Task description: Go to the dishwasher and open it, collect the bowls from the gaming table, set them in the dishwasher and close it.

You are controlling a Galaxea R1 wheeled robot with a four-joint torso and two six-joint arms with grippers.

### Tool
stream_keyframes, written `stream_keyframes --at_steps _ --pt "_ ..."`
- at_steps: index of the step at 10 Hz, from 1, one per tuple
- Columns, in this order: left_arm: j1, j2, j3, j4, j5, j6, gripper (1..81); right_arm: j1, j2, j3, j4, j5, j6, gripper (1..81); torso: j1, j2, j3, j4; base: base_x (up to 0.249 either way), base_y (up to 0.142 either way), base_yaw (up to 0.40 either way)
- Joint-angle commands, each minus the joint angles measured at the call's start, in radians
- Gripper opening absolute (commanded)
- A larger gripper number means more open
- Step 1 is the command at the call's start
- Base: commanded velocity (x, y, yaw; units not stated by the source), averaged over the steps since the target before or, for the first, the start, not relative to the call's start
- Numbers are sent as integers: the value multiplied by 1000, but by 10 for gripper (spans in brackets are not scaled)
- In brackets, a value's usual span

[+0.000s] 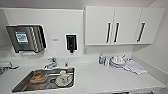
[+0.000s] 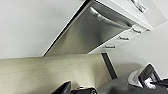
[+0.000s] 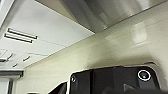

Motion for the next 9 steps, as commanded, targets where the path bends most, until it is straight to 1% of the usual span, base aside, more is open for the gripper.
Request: stream_keyframes --at_steps 1,2,3,4,5,6,9 --pt "-188 -107 124 1 187 6 811 124 -80 80 3 -21 38 811 61 -95 -89 0 0 0 0" --pt "-213 -118 135 -2 203 5 811 139 -83 88 3 -21 49 811 84 -130 -122 0 0 0 0" --pt "-237 -132 147 -5 203 5 811 148 -83 95 3 -20 49 811 109 -168 -158 0 0 0 0" --pt "-257 -143 161 -7 207 5 811 157 -85 104 3 -15 51 811 129 -200 -129 0 0 0 0" --pt "-274 -152 173 -8 227 7 811 171 -90 117 3 -14 58 811 150 -232 -124 0 0 0 0" --pt "-279 -155 181 -5 252 5 811 190 -105 137 1 -9 84 811 165 -253 -137 0 0 0 0" --pt "-279 -158 179 -5 253 5 811 265 -163 207 3 -17 138 811 225 -347 -150 0 0 0 0"
